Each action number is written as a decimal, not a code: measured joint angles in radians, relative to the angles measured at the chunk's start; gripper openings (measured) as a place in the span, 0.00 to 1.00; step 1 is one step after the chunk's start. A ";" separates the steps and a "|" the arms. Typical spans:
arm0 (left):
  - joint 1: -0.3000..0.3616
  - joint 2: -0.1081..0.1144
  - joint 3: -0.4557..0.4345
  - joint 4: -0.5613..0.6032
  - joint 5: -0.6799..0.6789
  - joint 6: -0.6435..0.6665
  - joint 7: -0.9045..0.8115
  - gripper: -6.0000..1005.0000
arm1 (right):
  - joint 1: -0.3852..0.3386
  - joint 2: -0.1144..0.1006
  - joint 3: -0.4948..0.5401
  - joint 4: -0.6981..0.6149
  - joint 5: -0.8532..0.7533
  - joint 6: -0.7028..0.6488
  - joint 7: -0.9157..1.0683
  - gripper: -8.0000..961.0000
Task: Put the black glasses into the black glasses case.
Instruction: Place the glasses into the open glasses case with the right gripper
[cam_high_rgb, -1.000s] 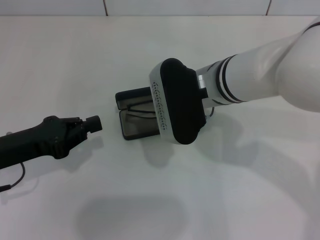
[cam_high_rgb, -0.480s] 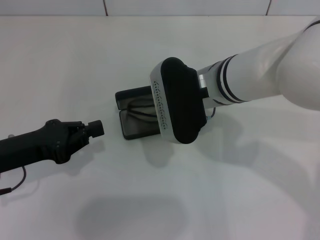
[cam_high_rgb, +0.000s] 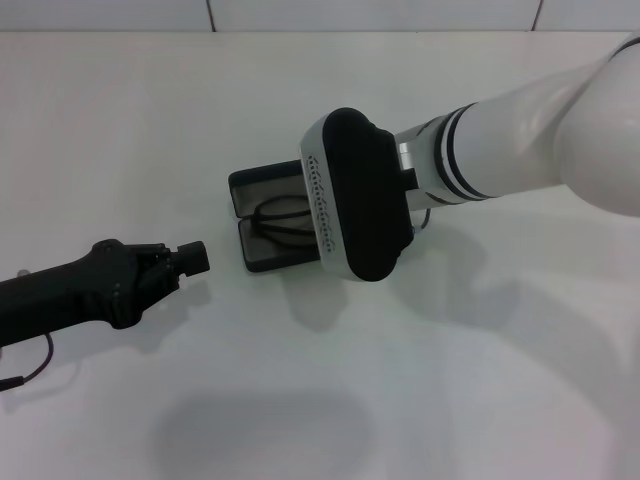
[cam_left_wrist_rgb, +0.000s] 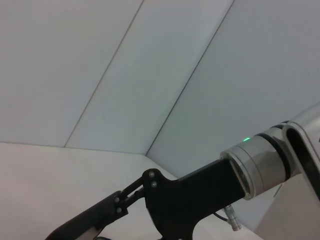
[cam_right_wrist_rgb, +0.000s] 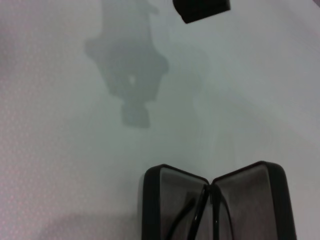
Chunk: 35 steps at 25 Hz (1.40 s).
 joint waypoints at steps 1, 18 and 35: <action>-0.001 0.000 0.000 0.000 0.000 0.000 0.000 0.01 | 0.000 0.000 0.000 -0.001 0.000 0.000 -0.001 0.42; 0.005 -0.002 0.000 -0.013 0.003 -0.001 0.023 0.01 | -0.062 0.000 -0.010 -0.099 -0.024 -0.040 -0.002 0.42; 0.015 -0.006 0.000 -0.014 0.003 0.000 0.024 0.01 | -0.127 0.000 0.002 -0.209 -0.063 -0.087 -0.002 0.42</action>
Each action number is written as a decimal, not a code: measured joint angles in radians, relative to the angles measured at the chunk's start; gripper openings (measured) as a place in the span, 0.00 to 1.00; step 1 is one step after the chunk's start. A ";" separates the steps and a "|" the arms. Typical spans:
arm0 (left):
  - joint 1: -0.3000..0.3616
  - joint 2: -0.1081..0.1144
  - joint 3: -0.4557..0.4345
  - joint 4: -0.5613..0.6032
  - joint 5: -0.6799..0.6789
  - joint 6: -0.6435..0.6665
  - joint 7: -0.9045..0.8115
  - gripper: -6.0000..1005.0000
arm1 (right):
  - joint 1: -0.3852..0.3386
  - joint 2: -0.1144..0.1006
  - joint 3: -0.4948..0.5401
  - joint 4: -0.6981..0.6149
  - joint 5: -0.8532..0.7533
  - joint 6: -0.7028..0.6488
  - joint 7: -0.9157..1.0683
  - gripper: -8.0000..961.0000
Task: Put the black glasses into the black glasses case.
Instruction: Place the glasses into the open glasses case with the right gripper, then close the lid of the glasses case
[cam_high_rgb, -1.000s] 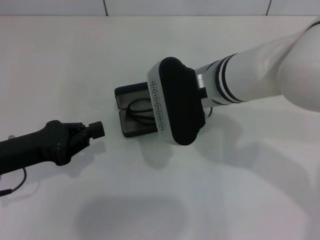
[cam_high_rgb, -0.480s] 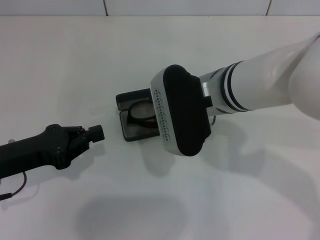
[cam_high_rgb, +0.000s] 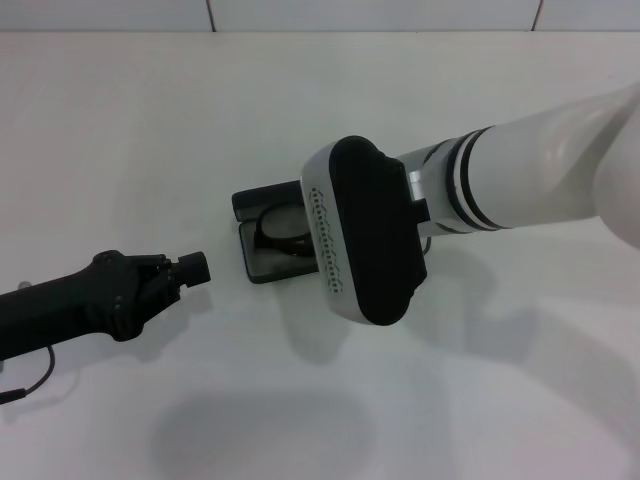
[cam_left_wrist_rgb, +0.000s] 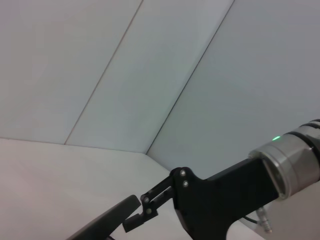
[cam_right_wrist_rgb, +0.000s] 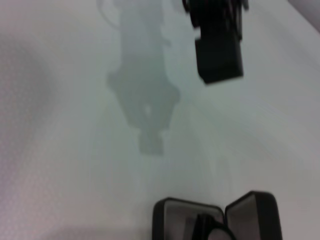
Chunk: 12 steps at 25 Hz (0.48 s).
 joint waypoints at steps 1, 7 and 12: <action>0.000 0.000 0.000 0.000 0.000 0.000 0.000 0.01 | -0.003 0.000 0.000 -0.009 0.003 -0.004 0.000 0.42; 0.001 -0.001 -0.001 0.000 0.000 0.000 0.001 0.01 | -0.014 0.000 0.002 -0.054 0.037 -0.022 0.002 0.41; 0.000 0.001 -0.009 0.004 -0.007 0.000 0.002 0.01 | -0.057 0.000 0.106 -0.119 0.118 -0.040 0.005 0.41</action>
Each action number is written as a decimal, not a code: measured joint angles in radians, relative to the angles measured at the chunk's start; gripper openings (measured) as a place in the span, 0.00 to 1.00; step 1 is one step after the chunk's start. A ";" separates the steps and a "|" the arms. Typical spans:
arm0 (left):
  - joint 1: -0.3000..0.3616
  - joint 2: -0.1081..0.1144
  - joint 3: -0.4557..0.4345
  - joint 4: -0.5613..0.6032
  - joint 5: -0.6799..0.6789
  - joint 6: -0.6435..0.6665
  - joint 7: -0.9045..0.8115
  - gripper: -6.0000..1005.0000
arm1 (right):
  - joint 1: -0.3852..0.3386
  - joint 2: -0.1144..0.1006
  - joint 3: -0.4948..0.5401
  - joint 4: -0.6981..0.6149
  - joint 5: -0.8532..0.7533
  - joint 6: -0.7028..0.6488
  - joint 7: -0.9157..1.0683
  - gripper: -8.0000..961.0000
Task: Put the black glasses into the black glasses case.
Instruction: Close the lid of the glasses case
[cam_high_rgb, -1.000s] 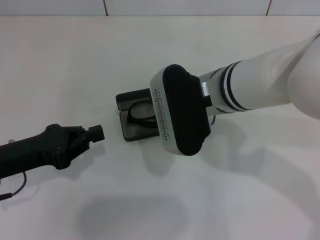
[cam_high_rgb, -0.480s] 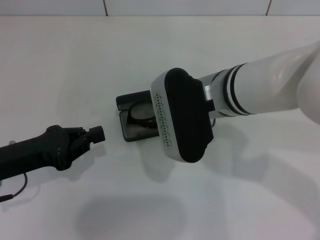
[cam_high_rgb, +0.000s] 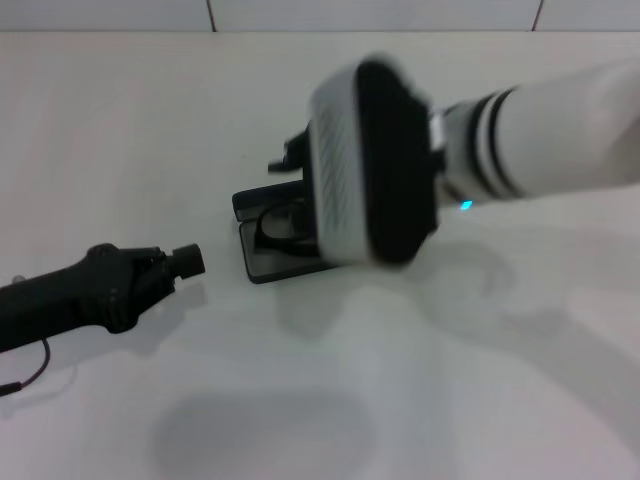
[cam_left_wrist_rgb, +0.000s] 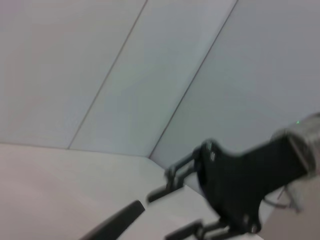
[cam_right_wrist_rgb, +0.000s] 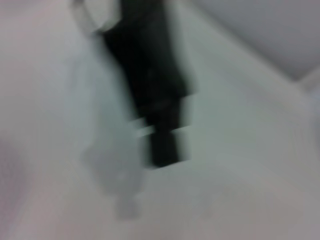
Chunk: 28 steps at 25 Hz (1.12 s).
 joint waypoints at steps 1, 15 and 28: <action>-0.001 0.002 -0.002 0.002 -0.004 0.000 0.000 0.01 | -0.013 0.000 0.045 -0.013 0.034 -0.012 0.000 0.41; -0.063 0.024 -0.003 0.010 -0.027 -0.005 -0.001 0.01 | -0.192 -0.008 0.805 0.220 0.613 -0.470 -0.196 0.41; -0.084 0.020 0.006 0.009 -0.003 -0.015 -0.001 0.01 | -0.257 -0.028 1.152 0.854 0.700 -0.791 -0.779 0.41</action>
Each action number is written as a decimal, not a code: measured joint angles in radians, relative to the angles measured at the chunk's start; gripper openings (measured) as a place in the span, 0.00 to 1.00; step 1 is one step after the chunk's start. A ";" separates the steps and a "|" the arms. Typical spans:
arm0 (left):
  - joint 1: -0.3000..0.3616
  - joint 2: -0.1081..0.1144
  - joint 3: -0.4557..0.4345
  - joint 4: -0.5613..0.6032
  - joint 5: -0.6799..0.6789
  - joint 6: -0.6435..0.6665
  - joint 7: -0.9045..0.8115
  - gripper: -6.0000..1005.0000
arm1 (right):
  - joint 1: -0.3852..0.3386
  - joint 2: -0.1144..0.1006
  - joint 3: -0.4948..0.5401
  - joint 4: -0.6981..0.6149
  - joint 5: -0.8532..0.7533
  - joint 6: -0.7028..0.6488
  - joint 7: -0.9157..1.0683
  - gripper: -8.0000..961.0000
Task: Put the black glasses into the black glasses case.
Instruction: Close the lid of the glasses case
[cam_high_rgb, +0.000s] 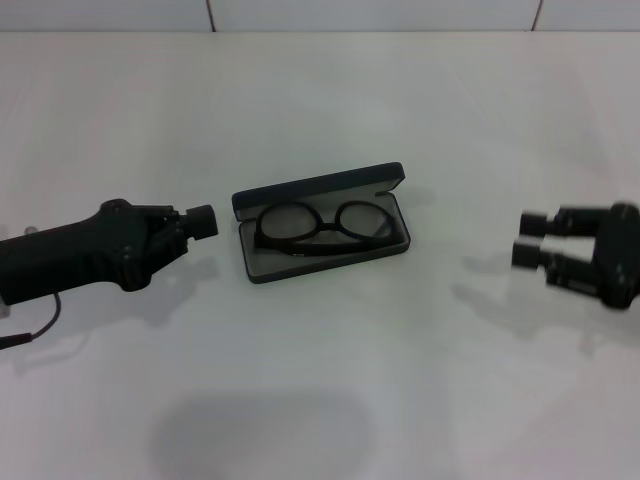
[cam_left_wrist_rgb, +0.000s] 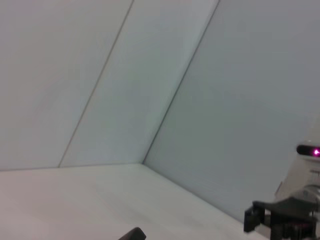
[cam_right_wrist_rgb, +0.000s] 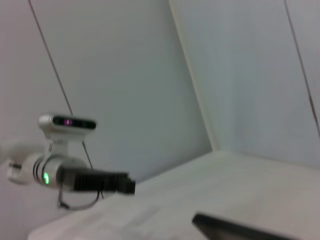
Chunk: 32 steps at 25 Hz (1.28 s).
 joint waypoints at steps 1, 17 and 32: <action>-0.005 -0.001 0.000 0.000 0.007 -0.003 -0.001 0.01 | -0.002 0.001 -0.002 0.021 -0.017 0.007 -0.029 0.41; -0.074 -0.079 -0.002 -0.013 0.168 -0.305 -0.022 0.01 | 0.005 0.018 -0.006 0.088 -0.126 0.056 -0.112 0.05; -0.123 -0.103 -0.005 -0.015 0.163 -0.522 -0.019 0.01 | 0.005 0.020 -0.005 0.092 -0.126 0.045 -0.113 0.02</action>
